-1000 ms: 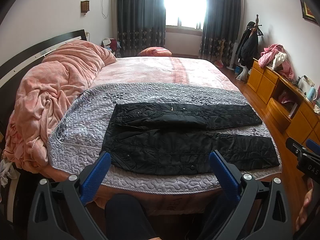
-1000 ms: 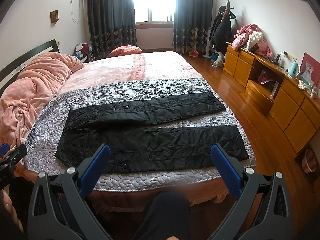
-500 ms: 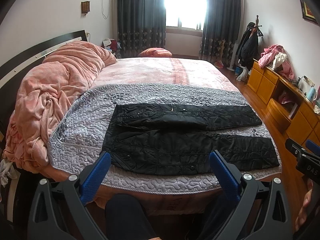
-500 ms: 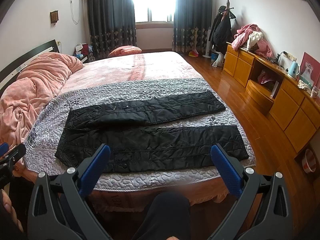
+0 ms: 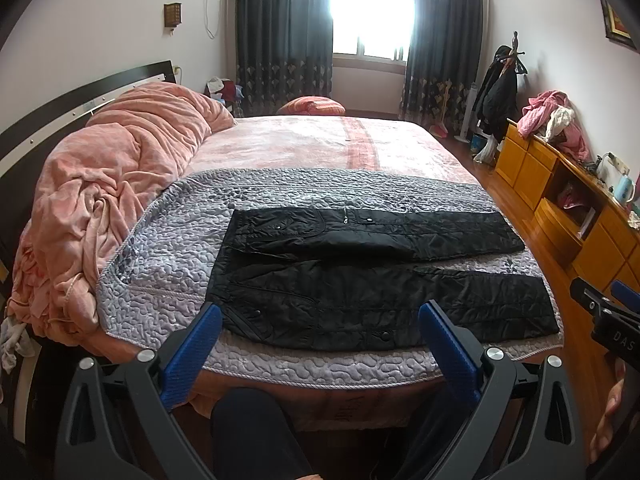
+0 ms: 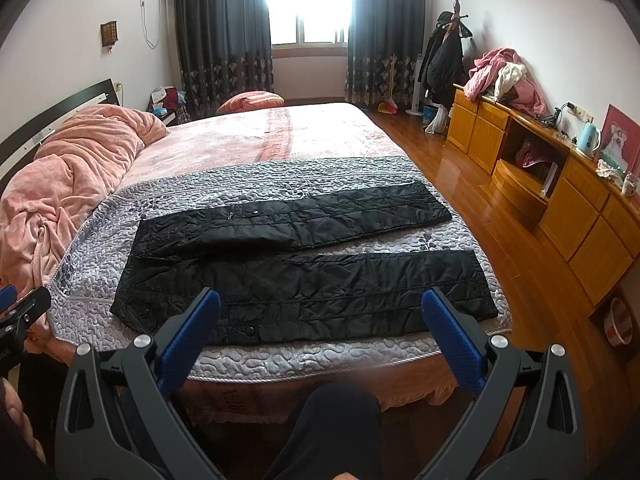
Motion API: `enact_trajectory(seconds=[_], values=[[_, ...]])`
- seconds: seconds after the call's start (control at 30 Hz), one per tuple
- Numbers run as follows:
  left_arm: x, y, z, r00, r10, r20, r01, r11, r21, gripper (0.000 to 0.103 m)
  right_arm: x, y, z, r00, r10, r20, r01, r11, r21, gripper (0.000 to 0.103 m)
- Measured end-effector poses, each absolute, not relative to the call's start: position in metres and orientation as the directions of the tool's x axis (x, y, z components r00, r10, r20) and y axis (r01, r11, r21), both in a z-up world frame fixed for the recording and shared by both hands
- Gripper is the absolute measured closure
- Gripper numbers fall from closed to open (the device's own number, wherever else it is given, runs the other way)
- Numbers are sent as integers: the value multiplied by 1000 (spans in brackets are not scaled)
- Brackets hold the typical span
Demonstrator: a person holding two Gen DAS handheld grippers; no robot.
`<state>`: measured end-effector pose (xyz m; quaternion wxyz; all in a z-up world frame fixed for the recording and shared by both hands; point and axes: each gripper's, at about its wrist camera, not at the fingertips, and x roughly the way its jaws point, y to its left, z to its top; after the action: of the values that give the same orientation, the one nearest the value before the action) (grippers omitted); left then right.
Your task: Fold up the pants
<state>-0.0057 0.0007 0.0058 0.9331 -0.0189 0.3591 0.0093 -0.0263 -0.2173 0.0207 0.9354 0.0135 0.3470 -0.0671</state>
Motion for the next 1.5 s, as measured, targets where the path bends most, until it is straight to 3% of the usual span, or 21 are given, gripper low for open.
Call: enact_trajectory(seconds=[1.33,1.43,1.5], values=[[-5,1,8,744,-4,-669,-19,999,-28,4,-30,-214,18,747,-115,-654,133,991,-23,2],[5,2,-6,744,-32,-667,32,999,-12,4,-28,-214,17,764,-126,-633,132,991,-38,2],[25,9,-36,678,-85,-731,93,995,-29,4,-19,-222,9,783,-107,-612,121,992,-19,2]])
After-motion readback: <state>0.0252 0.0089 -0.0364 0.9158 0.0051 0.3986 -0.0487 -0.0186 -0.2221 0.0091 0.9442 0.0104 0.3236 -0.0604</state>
